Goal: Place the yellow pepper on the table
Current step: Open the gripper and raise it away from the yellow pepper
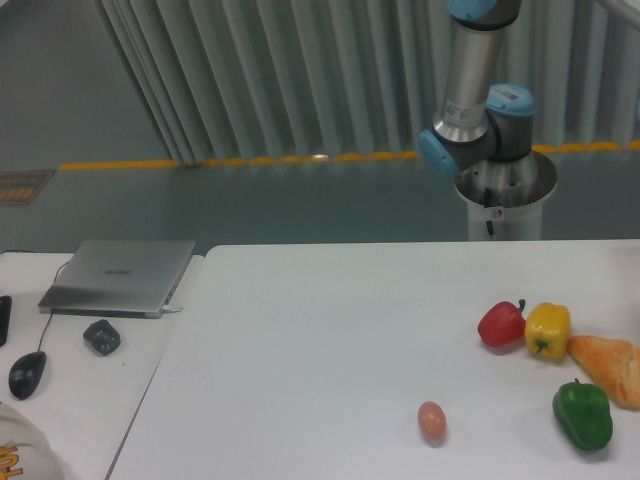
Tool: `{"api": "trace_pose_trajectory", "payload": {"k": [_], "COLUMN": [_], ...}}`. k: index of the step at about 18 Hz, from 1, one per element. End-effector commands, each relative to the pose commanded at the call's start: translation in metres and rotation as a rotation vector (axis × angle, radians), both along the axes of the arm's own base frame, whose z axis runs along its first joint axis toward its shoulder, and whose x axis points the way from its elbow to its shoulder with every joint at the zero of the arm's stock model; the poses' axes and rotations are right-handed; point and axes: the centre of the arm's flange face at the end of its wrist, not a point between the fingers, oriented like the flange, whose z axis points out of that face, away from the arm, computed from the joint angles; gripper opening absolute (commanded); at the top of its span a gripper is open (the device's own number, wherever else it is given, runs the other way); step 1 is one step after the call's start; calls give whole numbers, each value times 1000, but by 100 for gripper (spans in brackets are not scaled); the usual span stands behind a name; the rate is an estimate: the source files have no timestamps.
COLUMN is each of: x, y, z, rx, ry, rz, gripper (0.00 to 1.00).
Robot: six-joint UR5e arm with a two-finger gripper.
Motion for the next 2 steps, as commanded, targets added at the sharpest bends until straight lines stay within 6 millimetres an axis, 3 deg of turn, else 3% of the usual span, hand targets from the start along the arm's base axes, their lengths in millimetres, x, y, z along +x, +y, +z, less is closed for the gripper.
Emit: {"api": "trace_pose_trajectory", "payload": {"k": [2], "x": [1], "y": [1], "z": [-1], "rx": [2], "ry": [-4], "rz": [-2], "gripper": [100]}}
